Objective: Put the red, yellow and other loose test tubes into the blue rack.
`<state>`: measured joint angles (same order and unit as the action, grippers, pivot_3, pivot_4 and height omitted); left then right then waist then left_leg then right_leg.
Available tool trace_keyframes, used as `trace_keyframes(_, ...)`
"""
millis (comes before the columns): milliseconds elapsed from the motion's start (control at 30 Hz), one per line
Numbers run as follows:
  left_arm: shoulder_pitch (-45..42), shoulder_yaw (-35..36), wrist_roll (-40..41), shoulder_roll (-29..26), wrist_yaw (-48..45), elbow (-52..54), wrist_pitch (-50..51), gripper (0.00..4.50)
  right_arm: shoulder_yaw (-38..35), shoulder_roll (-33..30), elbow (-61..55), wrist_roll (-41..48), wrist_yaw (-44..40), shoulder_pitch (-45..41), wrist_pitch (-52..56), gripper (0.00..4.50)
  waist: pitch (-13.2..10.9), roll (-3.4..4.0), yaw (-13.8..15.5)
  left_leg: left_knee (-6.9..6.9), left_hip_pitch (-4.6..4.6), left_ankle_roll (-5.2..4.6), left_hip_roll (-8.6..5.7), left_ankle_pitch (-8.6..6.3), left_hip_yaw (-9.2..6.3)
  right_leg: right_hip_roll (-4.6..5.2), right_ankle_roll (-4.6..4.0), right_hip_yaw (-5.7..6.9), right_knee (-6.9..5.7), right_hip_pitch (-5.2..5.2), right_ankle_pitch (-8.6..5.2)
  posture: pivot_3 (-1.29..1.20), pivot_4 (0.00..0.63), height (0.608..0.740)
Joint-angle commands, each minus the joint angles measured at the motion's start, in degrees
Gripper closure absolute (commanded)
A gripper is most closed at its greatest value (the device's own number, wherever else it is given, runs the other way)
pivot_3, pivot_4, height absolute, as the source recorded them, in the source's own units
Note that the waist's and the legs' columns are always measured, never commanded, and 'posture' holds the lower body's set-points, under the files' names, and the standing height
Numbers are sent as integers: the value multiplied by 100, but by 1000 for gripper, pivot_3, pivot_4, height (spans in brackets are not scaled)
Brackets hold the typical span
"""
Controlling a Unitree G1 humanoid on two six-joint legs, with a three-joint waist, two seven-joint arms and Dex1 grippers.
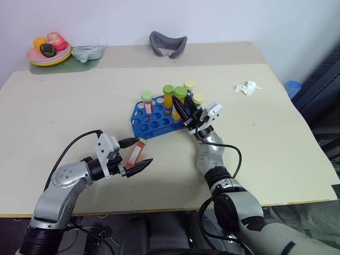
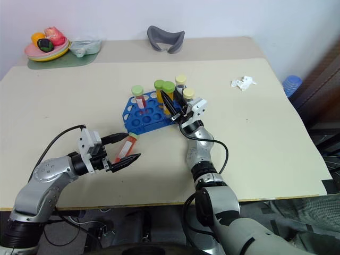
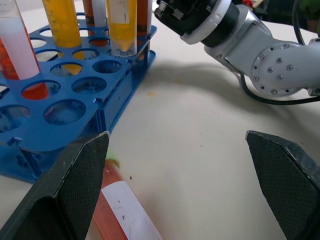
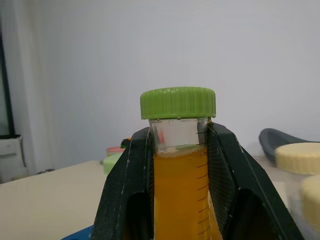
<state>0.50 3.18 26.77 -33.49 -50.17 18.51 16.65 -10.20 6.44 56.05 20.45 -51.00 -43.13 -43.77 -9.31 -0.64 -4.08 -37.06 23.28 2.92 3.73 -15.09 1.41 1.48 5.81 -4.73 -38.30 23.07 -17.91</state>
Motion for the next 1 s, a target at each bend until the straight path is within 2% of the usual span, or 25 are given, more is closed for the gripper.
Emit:
trace_keyframes(33, 49, 154, 56, 10, 28, 190, -145, 0, 32, 36, 210, -77, -1, -8, 50, 3609, 0, 0, -3, 0, 0, 0, 0, 0, 1, 1, 0, 0, 0, -1, 0, 0, 150, 740)
trace_keyframes(267, 68, 210, 98, 84, 135, 227, -175, 0, -35, -47, 396, -107, 154, -48, 86, 3609, 0, 0, -3, 0, -10, 0, 0, 0, 0, 1, 0, 0, 1, -12, 0, 0, 150, 740)
trace_keyframes(433, 56, 175, 90, 133, 176, 242, -199, 0, -115, -197, 582, -165, 413, -95, 76, 3609, -1, 2, 3, 11, -51, 0, 0, -1, 2, 1, -1, 0, 14, -54, -1, 0, 150, 740)
trace_keyframes(700, 17, 212, 140, 231, 161, 161, -299, 0, -165, -253, 593, -183, 454, -40, -1, 3609, -1, 1, 14, 10, -51, 0, -2, -1, 1, 5, -1, 0, 16, -58, -1, 0, 150, 740)
trace_keyframes(1000, 58, 234, 183, 294, 147, 96, -412, 0, -316, -118, 385, 226, -121, 136, 363, 3609, -1, 1, 11, 11, -53, 0, -2, -1, -1, 5, -1, 3, 18, -61, -1, 0, 150, 740)
